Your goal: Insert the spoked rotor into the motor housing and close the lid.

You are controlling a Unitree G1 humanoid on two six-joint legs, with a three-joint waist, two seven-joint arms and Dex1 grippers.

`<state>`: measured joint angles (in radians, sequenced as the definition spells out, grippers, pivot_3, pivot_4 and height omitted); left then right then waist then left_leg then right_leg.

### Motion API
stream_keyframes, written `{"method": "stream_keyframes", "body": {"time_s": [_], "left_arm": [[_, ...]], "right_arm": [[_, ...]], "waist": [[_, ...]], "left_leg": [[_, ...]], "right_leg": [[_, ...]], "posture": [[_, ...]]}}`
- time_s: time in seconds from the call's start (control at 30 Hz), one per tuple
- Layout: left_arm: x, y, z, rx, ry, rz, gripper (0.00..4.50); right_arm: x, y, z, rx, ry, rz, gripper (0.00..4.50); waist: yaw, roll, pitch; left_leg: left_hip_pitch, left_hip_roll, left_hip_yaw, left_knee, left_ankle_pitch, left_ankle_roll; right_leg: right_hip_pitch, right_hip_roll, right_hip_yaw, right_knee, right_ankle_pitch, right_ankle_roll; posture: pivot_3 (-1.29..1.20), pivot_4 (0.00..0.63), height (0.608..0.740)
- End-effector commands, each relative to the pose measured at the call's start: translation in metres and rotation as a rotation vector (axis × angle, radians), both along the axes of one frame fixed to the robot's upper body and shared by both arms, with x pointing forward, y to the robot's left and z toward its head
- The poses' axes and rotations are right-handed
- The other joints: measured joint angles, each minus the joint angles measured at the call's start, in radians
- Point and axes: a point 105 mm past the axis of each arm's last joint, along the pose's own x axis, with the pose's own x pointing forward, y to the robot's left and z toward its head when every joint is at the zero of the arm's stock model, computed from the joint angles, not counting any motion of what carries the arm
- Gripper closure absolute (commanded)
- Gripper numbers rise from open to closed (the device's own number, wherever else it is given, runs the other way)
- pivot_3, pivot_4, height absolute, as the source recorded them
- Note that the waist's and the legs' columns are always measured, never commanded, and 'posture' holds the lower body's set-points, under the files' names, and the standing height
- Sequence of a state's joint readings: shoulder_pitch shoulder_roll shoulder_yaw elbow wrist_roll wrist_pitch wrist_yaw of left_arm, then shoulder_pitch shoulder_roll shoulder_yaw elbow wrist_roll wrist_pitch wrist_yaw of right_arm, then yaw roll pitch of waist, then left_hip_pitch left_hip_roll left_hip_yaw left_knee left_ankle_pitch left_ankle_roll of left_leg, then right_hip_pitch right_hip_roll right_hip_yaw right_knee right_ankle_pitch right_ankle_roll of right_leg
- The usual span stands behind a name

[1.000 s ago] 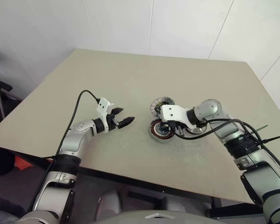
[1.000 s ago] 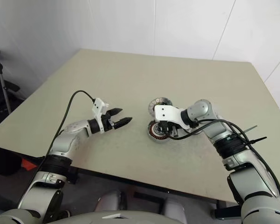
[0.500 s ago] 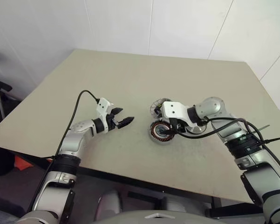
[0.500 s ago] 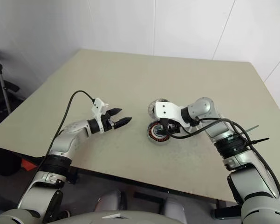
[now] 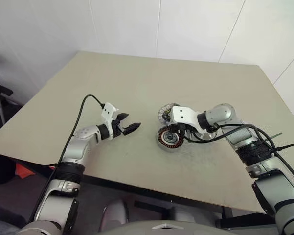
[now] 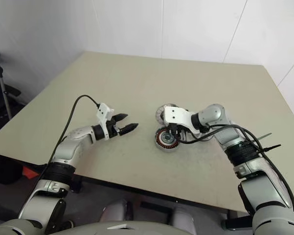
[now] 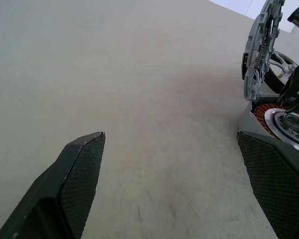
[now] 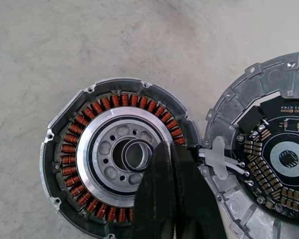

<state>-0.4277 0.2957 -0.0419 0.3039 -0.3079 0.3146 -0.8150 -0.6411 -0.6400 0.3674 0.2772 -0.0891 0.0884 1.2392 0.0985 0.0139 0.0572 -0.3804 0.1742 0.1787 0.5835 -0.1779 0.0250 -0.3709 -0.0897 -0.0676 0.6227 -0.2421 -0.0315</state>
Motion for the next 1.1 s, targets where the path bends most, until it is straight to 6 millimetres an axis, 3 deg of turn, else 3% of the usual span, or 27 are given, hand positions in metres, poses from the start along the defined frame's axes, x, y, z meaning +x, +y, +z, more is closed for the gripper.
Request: {"method": "stream_keyframes", "body": {"time_s": [0.03, 0.77, 1.1], "left_arm": [[0.004, 0.0, 0.014, 0.001, -0.056, -0.001, 0.0], [0.005, 0.002, 0.014, 0.003, -0.058, 0.005, 0.0], [0.005, 0.002, 0.013, 0.007, -0.056, 0.001, 0.0]], "right_arm": [[0.007, 0.003, 0.009, -0.007, -0.056, 0.016, 4.47], [-0.005, 0.004, 0.007, -0.005, -0.045, 0.04, 4.47], [0.0, 0.004, 0.027, 0.031, -0.097, 0.006, 4.47]], "waist": [[0.0, 0.0, 0.0], [0.0, 0.0, 0.0], [0.0, 0.0, 0.0]], "left_leg": [[0.0, 0.0, 0.0, 0.0, 0.0, 0.0], [0.0, 0.0, 0.0, 0.0, 0.0, 0.0], [0.0, 0.0, 0.0, 0.0, 0.0, 0.0]], "right_leg": [[0.0, 0.0, 0.0, 0.0, 0.0, 0.0], [0.0, 0.0, 0.0, 0.0, 0.0, 0.0], [0.0, 0.0, 0.0, 0.0, 0.0, 0.0]], "posture": [[0.0, 0.0, 0.74], [0.0, 0.0, 0.74], [0.0, 0.0, 0.74]]}}
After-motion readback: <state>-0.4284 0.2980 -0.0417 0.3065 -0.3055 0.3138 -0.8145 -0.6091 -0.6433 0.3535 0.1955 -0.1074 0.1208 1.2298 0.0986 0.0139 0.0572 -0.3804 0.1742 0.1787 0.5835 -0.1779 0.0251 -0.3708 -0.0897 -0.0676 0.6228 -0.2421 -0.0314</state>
